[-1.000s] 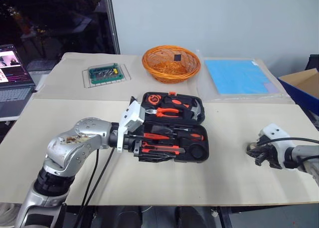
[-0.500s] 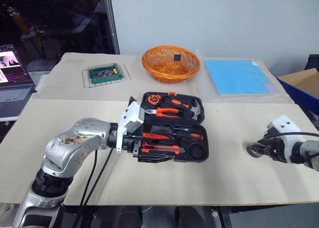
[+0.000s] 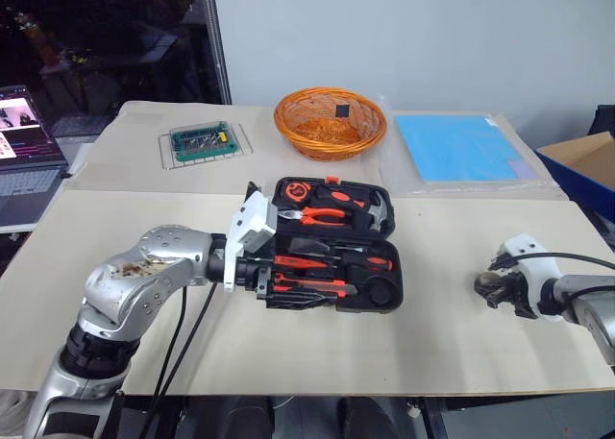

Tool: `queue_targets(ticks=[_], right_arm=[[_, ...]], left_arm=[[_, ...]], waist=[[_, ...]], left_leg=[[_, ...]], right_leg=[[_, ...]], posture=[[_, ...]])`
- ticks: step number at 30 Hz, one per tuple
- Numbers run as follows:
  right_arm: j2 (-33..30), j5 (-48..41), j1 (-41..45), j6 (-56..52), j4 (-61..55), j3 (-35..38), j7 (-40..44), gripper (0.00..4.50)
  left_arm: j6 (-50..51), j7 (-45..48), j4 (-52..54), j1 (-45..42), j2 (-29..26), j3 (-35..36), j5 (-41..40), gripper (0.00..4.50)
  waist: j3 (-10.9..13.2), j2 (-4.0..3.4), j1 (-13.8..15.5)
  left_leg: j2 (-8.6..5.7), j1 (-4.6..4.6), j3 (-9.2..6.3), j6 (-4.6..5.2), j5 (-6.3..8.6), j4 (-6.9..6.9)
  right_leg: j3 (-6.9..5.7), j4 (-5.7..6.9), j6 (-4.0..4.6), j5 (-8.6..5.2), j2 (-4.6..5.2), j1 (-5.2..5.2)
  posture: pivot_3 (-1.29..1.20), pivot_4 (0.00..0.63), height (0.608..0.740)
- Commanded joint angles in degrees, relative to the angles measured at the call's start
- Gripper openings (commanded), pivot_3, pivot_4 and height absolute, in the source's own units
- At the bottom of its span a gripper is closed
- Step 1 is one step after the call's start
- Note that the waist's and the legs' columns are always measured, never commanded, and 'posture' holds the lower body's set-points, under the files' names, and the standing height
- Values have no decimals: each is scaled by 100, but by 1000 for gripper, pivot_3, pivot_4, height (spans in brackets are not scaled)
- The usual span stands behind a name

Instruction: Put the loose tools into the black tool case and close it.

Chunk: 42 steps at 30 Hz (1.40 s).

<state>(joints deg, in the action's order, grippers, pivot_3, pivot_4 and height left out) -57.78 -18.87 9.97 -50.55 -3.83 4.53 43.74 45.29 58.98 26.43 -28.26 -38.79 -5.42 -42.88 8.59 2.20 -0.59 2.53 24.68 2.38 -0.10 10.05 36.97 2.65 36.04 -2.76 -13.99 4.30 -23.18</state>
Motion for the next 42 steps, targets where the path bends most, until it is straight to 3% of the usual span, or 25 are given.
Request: queue_targets(ticks=[1,3,8,11,16,21,32,35,40,42], right_arm=[[-126,-580,53,-214,-1250,545,345,13],[-110,-790,186,-375,-1731,476,423,13],[192,-1122,1414,-971,-2911,-826,497,13],[193,-871,1849,-977,-2984,-1664,642,13],[242,-611,2215,-963,-2766,-2462,782,13],[221,-408,2216,-934,-2615,-2861,921,13],[39,67,1975,-684,-2068,-3216,1251,13],[119,117,1965,-510,-1915,-3129,1344,904],[411,-513,1932,-733,-2233,-2250,1348,2557],[585,-847,1934,-927,-2438,-1817,1293,2557]], left_arm=[[-24,36,164,200,-164,312,-174,4500],[-59,115,198,359,-277,393,-194,4500],[-123,454,416,1159,-727,998,-520,4500],[-329,687,457,1552,-950,1253,-495,4500],[-596,889,375,1940,-1175,1492,-377,4500],[-743,743,363,2063,-1164,1531,-297,4500],[-782,491,429,2042,-1061,1395,-238,4500],[-791,459,400,2018,-1054,1381,-217,4500],[-633,195,267,1934,-947,1431,-324,4500],[-584,105,141,1878,-884,1461,-367,4500]], waist=[[4,-7,-27],[7,-7,-57],[18,-8,-66],[22,-4,-11],[24,-1,67],[24,0,74],[19,7,81],[15,14,82],[14,16,105],[14,16,106]], left_leg=[[0,0,-1,0,0,-1],[11,-3,1,0,1,-5],[32,-7,-4,-1,1,-6],[34,-6,-1,-2,1,-7],[19,16,21,-2,1,-4],[18,65,32,-1,0,-1],[29,58,30,-2,-1,1],[29,58,31,-2,-1,1],[29,58,31,-2,-1,2],[29,58,29,-2,-1,1]], right_leg=[[0,1,-1,1,-1,-2],[4,2,-1,0,-11,-4],[1,7,17,1,-32,-11],[-1,6,62,-21,-28,-14],[-8,0,84,-8,13,-36],[-6,9,86,17,8,-96],[-8,15,64,29,-7,-92],[-8,13,63,30,-7,-91],[-8,16,66,32,-8,-92],[-8,19,66,33,-10,-94]], posture=[[0,150,740],[0,150,740],[0,150,740],[0,150,740],[0,150,740],[0,150,740],[0,150,740],[0,150,740],[0,150,740],[0,150,740]])
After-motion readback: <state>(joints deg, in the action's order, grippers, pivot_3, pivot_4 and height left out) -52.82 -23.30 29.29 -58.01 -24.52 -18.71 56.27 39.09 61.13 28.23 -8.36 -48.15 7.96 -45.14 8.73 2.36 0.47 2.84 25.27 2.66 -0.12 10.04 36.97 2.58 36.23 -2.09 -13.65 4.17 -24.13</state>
